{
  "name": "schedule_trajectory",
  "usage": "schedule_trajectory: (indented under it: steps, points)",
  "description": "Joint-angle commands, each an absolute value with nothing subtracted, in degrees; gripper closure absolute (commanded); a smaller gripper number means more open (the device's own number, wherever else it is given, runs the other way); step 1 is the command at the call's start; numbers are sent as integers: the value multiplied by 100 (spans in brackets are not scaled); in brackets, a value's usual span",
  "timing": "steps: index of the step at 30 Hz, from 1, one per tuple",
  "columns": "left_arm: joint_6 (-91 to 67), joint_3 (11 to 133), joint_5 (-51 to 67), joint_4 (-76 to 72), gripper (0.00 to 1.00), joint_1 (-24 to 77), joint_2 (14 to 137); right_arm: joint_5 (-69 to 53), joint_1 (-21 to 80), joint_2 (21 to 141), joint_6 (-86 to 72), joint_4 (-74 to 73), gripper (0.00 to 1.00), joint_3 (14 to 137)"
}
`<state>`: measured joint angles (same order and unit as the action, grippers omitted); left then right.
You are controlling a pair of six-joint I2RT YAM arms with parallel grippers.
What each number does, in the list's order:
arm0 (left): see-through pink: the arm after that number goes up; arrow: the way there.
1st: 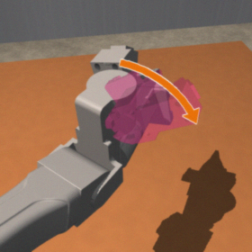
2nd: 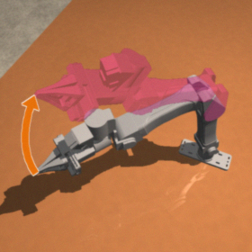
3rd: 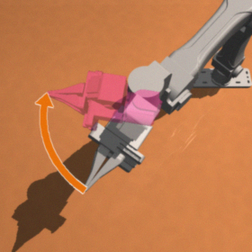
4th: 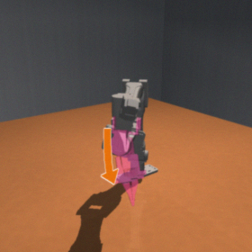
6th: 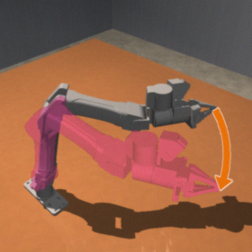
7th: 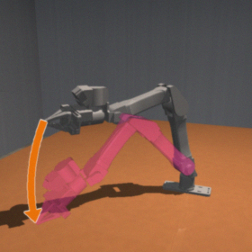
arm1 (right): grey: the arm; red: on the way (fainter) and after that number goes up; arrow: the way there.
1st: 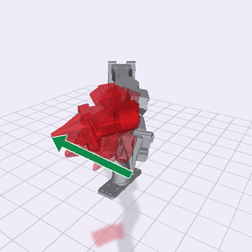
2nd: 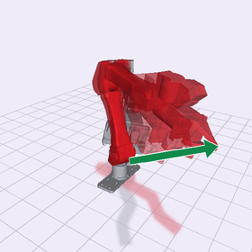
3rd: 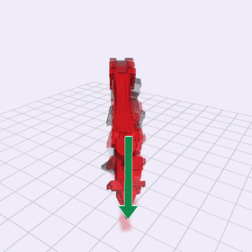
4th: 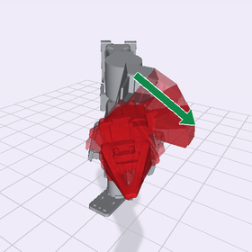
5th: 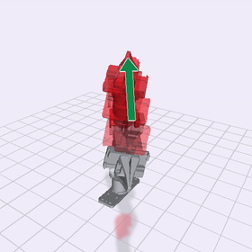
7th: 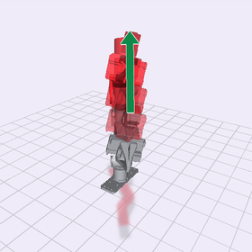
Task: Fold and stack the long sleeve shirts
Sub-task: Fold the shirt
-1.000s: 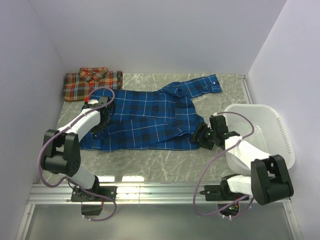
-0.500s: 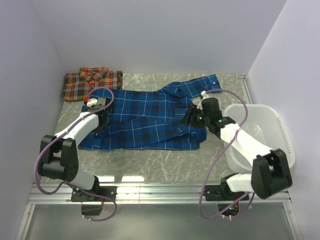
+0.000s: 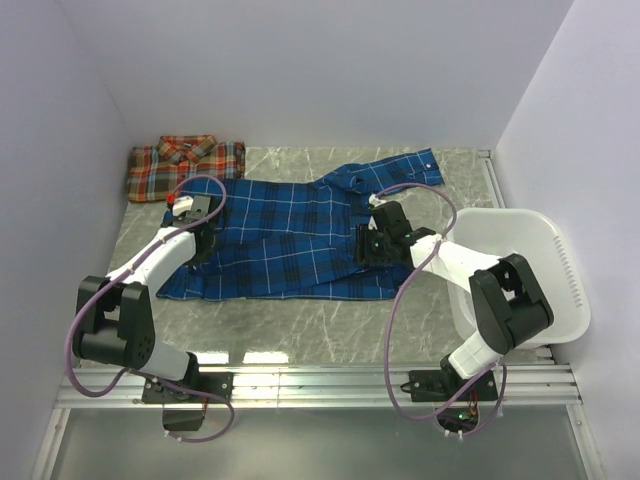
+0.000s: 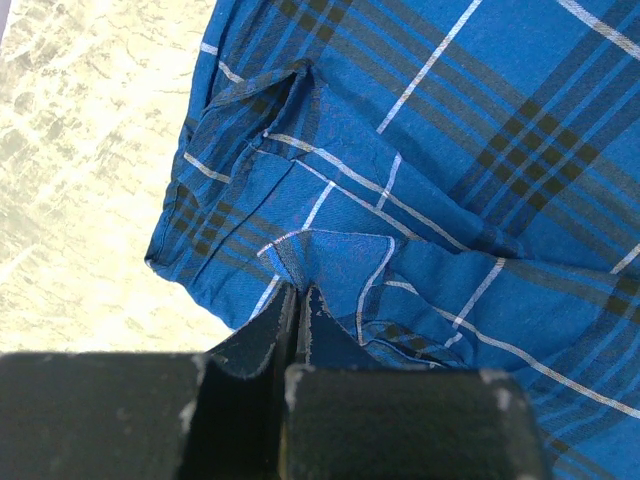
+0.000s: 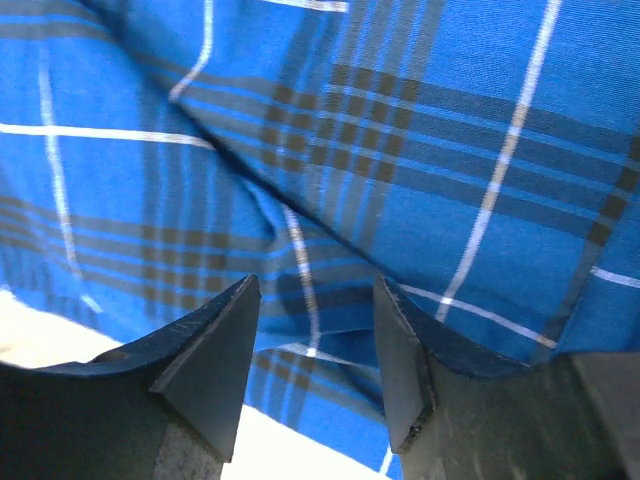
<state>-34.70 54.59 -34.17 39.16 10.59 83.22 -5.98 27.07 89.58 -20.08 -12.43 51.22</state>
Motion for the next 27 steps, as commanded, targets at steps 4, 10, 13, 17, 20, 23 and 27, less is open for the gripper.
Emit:
schedule_trajectory:
  steps: [4, 10, 13, 17, 20, 23, 27]
  points:
    - [-3419, 5449, -3366, 3753, 99, 1046, 8156, -167, 2751, 9114, -1723, -1142, 50, 5387]
    - [-3445, 5432, -3340, 3744, 99, 1046, 8130, -176, 2777, 9193, -1653, -1151, 59, 5370]
    - [-3472, 5432, -3375, 3771, 99, 1037, 8139, -97, 2804, 9220, -1635, -1213, 68, 5370]
    - [-3515, 5405, -3340, 3779, 100, 993, 8095, 130, 2786, 9132, -1740, -1230, 80, 5291]
    - [-3559, 5388, -3278, 3797, 99, 879, 8086, 132, 2681, 8992, -1889, -1239, 83, 5212]
    - [-3586, 5362, -3164, 3806, 100, 747, 8077, -174, 2453, 8825, -2135, -1134, 86, 4993]
    - [-3639, 5344, -3041, 3832, 99, 615, 8051, -518, 2110, 8693, -2460, -985, 89, 4712]
